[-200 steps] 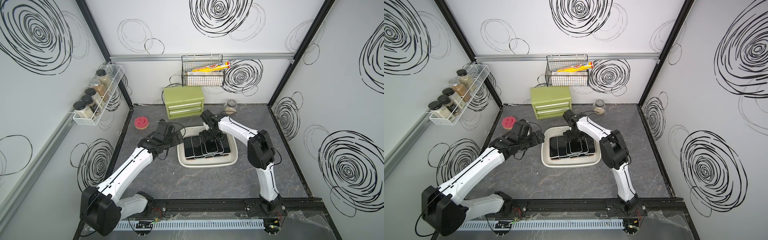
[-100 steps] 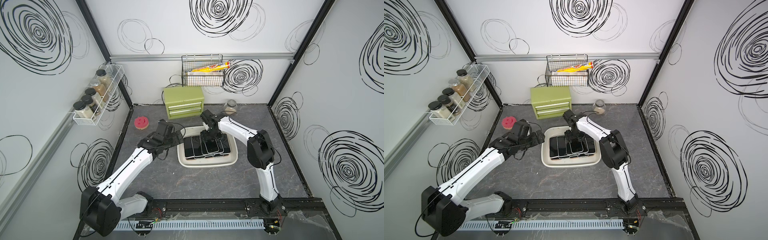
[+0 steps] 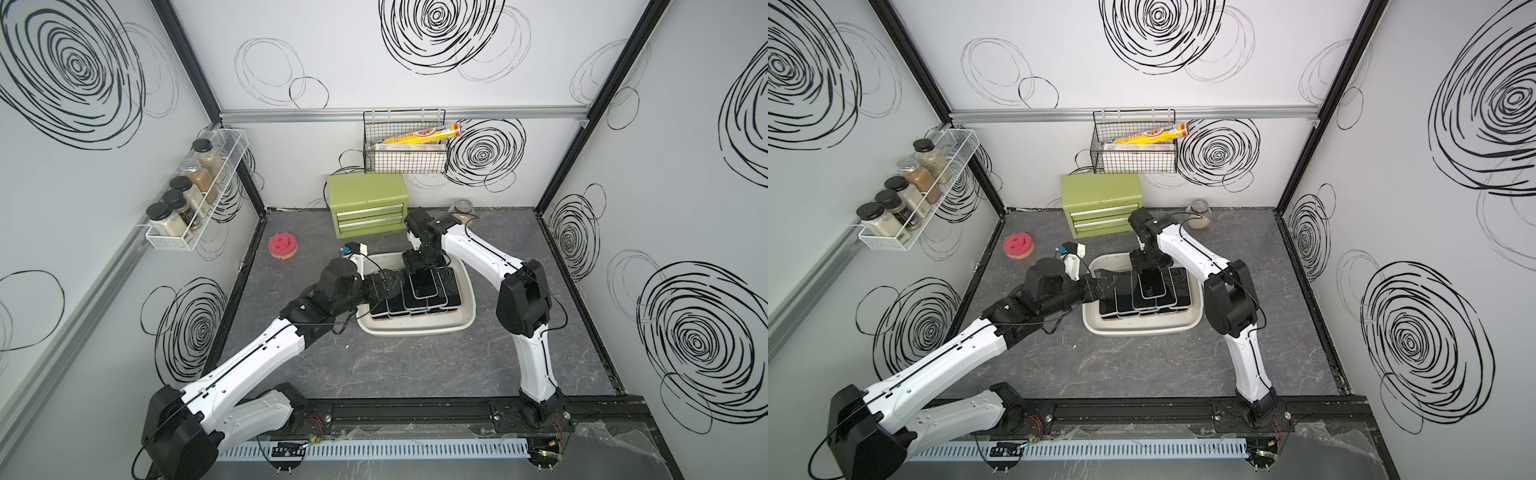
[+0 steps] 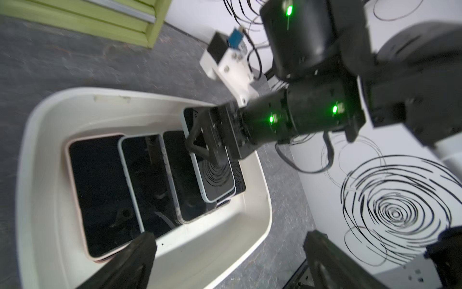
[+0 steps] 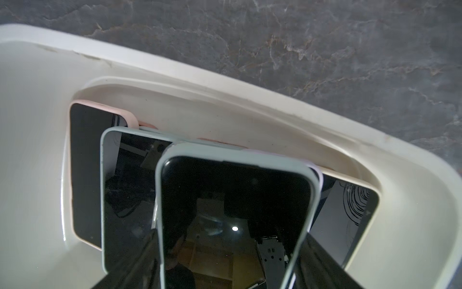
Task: Take the phone out of the storage box
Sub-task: Pick up the phone from the storage box.
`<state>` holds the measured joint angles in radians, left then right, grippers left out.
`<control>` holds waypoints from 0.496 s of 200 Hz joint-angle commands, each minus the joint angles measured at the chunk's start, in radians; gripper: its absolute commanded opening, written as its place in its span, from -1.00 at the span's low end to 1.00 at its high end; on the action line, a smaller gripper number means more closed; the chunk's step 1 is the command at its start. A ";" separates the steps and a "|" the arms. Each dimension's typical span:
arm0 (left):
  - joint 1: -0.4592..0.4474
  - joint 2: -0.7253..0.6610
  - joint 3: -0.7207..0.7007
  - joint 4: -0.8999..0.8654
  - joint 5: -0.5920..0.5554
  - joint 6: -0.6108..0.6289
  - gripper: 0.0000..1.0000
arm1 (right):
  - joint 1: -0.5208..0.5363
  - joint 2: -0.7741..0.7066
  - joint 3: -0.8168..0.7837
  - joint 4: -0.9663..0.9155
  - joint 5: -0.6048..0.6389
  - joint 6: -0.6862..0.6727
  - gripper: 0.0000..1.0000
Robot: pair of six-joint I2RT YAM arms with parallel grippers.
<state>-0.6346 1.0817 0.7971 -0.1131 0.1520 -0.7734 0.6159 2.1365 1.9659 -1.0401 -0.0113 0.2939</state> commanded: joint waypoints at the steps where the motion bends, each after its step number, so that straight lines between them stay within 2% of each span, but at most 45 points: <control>1: -0.020 0.013 -0.042 0.122 -0.009 -0.016 0.98 | -0.012 -0.049 0.030 -0.058 -0.073 -0.023 0.26; 38: -0.052 0.057 -0.068 0.203 -0.051 -0.010 0.98 | -0.018 -0.072 0.015 -0.051 -0.163 -0.020 0.27; 66: -0.072 0.124 -0.083 0.322 -0.002 -0.020 0.98 | -0.018 -0.077 0.007 -0.040 -0.226 -0.008 0.27; 99: -0.076 0.247 -0.054 0.359 0.056 -0.018 0.98 | -0.018 -0.078 0.006 -0.029 -0.276 0.001 0.27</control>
<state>-0.7055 1.2602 0.7303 0.1490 0.1604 -0.7868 0.5980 2.1170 1.9682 -1.0645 -0.2142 0.2817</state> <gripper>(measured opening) 0.990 0.776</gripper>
